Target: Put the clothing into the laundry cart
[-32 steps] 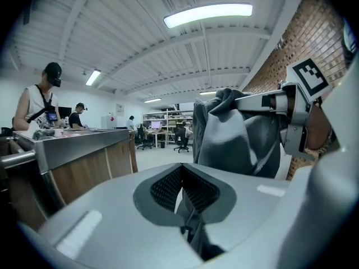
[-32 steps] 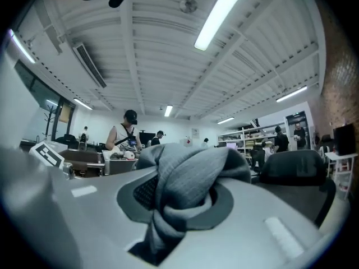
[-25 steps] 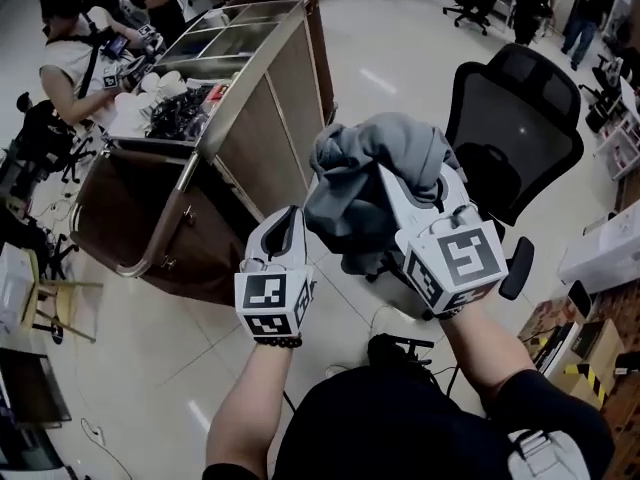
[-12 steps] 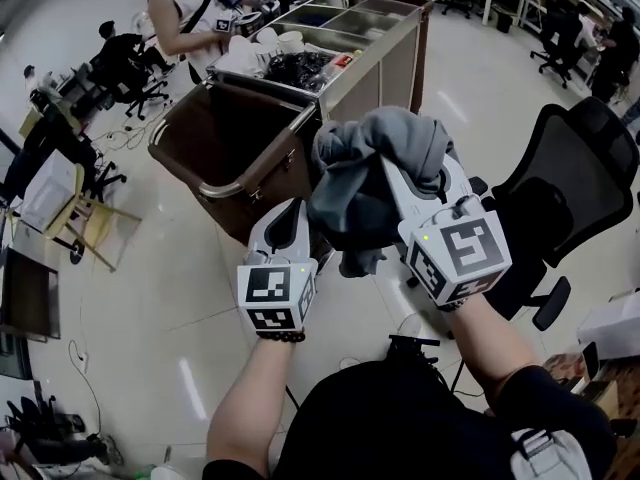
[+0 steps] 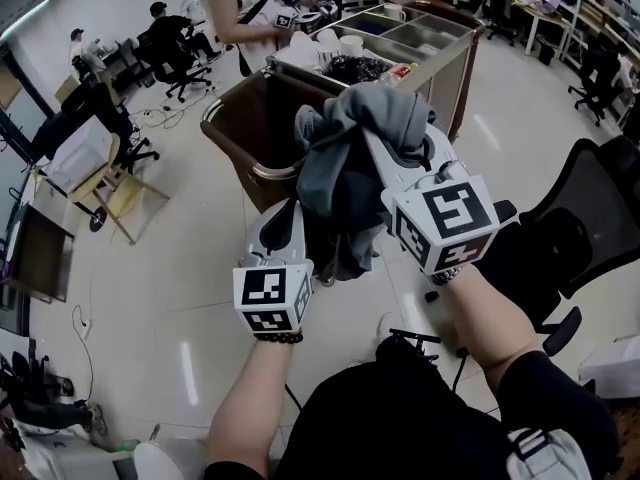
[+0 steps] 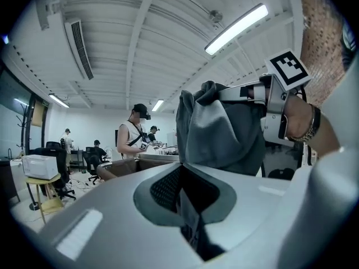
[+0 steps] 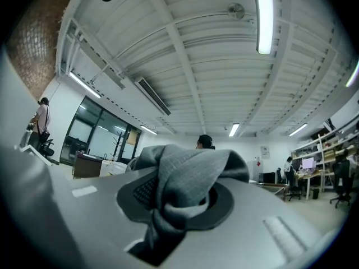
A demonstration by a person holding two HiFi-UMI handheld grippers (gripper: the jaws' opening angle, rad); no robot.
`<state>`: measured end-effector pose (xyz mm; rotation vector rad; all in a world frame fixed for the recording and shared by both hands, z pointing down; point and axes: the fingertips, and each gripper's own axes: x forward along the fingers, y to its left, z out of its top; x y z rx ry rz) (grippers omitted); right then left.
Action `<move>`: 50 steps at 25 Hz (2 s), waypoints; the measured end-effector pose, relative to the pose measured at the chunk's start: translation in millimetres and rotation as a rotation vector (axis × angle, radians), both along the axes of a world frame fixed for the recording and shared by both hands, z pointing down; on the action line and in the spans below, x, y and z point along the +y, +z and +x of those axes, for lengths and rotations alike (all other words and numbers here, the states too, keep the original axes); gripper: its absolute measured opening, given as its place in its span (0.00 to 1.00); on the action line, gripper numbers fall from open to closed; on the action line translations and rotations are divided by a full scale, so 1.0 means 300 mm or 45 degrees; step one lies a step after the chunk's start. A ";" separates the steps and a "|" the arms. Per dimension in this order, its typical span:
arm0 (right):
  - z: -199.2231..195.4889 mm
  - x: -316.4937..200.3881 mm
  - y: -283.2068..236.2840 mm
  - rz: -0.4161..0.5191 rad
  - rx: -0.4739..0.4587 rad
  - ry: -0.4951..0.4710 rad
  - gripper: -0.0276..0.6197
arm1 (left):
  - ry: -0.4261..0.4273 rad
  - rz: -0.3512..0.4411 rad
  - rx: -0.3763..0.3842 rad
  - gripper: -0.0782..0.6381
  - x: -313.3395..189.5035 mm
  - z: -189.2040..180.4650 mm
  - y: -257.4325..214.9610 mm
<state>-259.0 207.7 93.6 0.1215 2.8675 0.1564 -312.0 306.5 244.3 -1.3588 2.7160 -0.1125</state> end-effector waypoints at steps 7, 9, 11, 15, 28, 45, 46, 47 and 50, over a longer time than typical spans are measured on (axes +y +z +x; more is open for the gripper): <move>-0.133 0.065 -0.021 0.052 -0.017 -0.074 0.18 | -0.084 0.026 -0.002 0.11 0.069 -0.084 0.051; -0.163 0.071 -0.038 0.053 -0.031 -0.088 0.18 | -0.107 0.032 -0.008 0.11 0.085 -0.111 0.052; -0.194 0.074 -0.057 0.055 -0.043 -0.103 0.18 | -0.134 0.039 -0.010 0.11 0.101 -0.139 0.048; -0.267 0.076 -0.070 0.063 -0.039 -0.132 0.18 | -0.175 0.048 -0.017 0.11 0.113 -0.190 0.036; -0.633 -0.024 0.097 0.077 0.101 -0.180 0.18 | -0.236 0.034 -0.001 0.11 0.032 -0.381 0.072; -1.085 -0.065 0.490 0.053 0.493 -0.301 0.26 | -0.280 -0.010 0.044 0.11 -0.026 -0.665 0.123; -1.095 -0.059 0.505 0.056 0.520 -0.324 0.30 | -0.280 -0.012 0.045 0.11 -0.031 -0.674 0.121; -1.101 -0.053 0.514 0.057 0.541 -0.348 0.35 | -0.279 -0.013 0.045 0.11 -0.037 -0.681 0.118; -1.114 -0.030 0.530 0.058 0.573 -0.415 0.43 | -0.279 -0.014 0.045 0.11 -0.042 -0.703 0.118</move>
